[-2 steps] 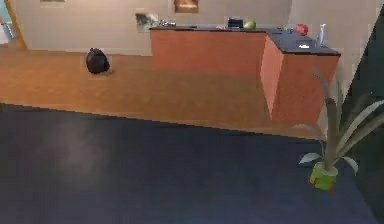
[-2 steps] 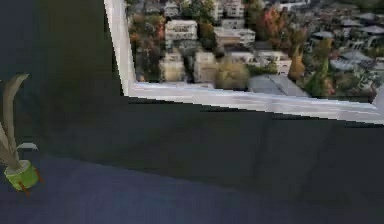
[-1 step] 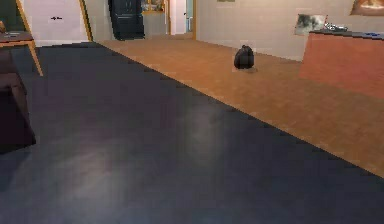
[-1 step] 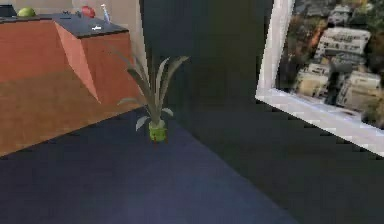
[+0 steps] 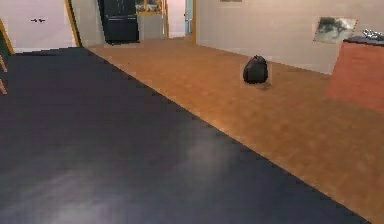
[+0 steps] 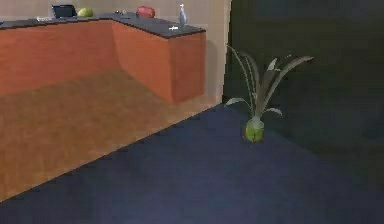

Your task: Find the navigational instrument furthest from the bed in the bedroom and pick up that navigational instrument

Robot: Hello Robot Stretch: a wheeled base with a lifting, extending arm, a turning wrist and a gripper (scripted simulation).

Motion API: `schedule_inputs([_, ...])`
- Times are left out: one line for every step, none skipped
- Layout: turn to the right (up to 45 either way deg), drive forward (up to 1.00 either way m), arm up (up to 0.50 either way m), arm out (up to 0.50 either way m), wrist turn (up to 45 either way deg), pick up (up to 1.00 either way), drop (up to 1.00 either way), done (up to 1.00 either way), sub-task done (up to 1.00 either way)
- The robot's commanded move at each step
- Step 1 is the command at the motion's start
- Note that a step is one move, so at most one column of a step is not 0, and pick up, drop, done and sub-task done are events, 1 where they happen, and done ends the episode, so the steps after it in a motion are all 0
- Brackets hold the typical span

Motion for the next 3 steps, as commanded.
schedule_inputs([0.0,1.0,0.0,0.0,0.0,0.0,0.0,0.0,0.0])
schedule_inputs([0.0,1.0,0.0,0.0,0.0,0.0,0.0,0.0,0.0])
schedule_inputs([-3.0,0.0,0.0,0.0,0.0,0.0,0.0,0.0,0.0])
